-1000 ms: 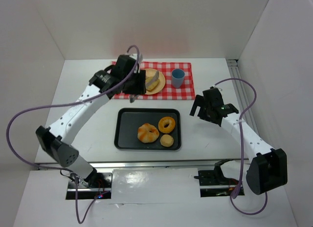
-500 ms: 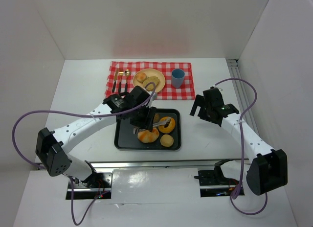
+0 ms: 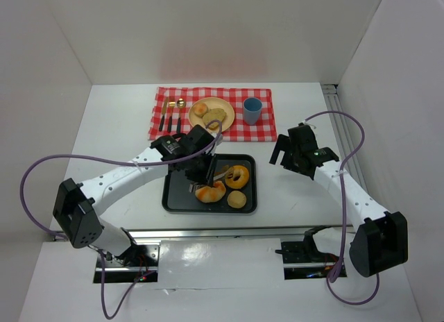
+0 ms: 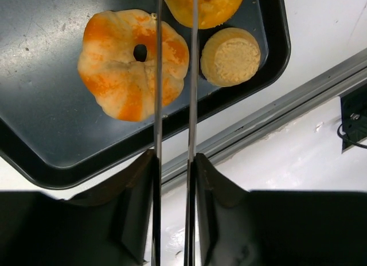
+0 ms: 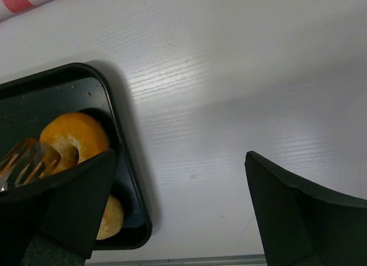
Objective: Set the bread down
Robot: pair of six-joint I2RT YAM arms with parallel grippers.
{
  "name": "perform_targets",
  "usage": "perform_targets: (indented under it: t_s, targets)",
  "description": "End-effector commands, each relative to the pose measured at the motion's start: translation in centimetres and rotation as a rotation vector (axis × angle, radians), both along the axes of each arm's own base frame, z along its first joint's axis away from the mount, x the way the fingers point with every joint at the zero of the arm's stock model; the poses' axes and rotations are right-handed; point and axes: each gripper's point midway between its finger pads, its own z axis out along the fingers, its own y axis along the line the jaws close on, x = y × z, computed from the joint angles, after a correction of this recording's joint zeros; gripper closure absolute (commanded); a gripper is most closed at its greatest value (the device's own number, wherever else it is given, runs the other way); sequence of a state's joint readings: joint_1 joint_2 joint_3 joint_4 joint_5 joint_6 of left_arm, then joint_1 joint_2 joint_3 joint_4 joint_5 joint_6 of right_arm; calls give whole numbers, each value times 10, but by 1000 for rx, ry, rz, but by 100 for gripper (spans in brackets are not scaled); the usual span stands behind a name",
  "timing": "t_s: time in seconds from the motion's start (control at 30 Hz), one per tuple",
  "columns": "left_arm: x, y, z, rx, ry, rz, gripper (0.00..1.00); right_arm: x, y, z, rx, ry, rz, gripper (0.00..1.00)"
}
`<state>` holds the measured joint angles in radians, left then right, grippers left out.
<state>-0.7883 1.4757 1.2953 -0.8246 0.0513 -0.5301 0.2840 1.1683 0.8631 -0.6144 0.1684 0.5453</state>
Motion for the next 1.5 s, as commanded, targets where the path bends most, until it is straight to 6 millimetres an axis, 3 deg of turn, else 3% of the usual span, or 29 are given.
perform_targets:
  t_s: [0.0, 0.03, 0.17, 0.37, 0.47, 0.57, 0.63, 0.8, 0.83, 0.87, 0.93, 1.0, 1.07, 1.13, 1.17, 1.27, 1.37, 1.47]
  targets:
    - [4, -7, 3, -26, -20, 1, 61, 5, 3, 13, 8, -41, -1, 0]
    - [3, -7, 3, -29, -18, -12, 71, 5, 3, 13, 8, -41, -1, 0]
    - [9, -3, 21, -10, -53, -2, 90, 5, 3, 13, 8, -41, -1, 0]
    - [38, 15, 78, -17, -190, 69, 91, 3, 2, 9, 5, -32, -1, 0]
    - [60, 33, 92, 7, -237, 170, 91, 3, 2, 9, 5, -32, -1, 0]
    - [93, 48, 97, 6, -249, 328, 91, 3, 2, 9, 5, -32, -1, 0]
    - [121, 46, 101, -24, -290, 410, 91, 3, 2, 12, 8, -41, -1, 0]
    - [169, 38, 102, -63, -333, 481, 91, 4, 0, 12, 0, -43, -8, 0]
    - [182, 39, 110, -81, -355, 499, 91, 4, 0, 12, 0, -43, -8, 0]
    - [193, 39, 95, -61, -327, 496, 91, 4, 0, 12, 0, -43, -8, 0]
    - [211, 35, 98, -80, -340, 506, 91, 4, 0, 12, 0, -43, -8, 0]
    - [224, 33, 79, -49, -318, 504, 91, 4, 0, 9, -3, -35, -8, 0]
    - [236, 35, 75, -44, -316, 517, 91, 4, 0, 9, -3, -35, -8, 0]
    - [243, 35, 59, -28, -288, 519, 90, 4, 0, 9, -3, -35, -8, 0]
    - [246, 38, 53, -20, -280, 528, 82, 4, 0, 9, -3, -35, -8, 0]
    - [248, 32, 49, -34, -263, 513, 69, 4, 0, 9, -3, -35, -8, 0]
    - [247, 31, 56, -40, -266, 499, 57, 4, 0, 9, -3, -35, -8, 0]
    - [243, 36, 83, -61, -313, 499, 46, 4, 0, 9, -3, -35, -8, 0]
